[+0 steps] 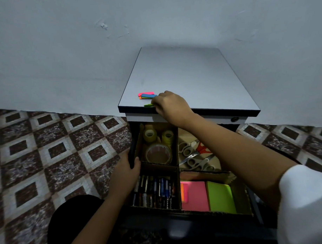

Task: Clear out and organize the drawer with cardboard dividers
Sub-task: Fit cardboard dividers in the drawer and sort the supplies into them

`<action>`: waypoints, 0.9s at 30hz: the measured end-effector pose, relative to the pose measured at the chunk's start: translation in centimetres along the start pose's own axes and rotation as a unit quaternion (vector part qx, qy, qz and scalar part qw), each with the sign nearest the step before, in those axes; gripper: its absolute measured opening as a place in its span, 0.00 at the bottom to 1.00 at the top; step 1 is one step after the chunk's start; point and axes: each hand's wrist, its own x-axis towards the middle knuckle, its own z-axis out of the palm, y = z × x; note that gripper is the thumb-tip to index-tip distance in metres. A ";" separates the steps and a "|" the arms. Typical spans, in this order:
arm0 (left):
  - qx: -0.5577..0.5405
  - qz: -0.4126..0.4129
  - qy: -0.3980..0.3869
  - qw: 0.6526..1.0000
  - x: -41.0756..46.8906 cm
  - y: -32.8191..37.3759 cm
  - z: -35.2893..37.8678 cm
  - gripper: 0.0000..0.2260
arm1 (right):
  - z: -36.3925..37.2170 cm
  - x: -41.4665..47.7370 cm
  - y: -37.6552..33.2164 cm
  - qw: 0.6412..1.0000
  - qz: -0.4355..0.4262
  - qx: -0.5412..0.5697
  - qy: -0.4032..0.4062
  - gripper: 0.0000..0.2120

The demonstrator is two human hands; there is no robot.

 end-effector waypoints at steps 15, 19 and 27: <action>-0.002 -0.009 -0.005 1.000 -0.1 0.1 0.0 0.20 | -1.7 -14.8 -2.3 0.706 0.429 0.561 -0.055 0.09; -0.003 -0.019 -0.011 1.000 -0.1 0.1 0.0 0.21 | -0.8 -19.0 -2.6 0.700 0.476 0.522 -0.104 0.05; -0.002 -0.017 -0.005 1.000 -0.4 0.4 0.0 0.20 | 3.1 -21.8 -2.5 0.782 0.489 0.353 -0.158 0.13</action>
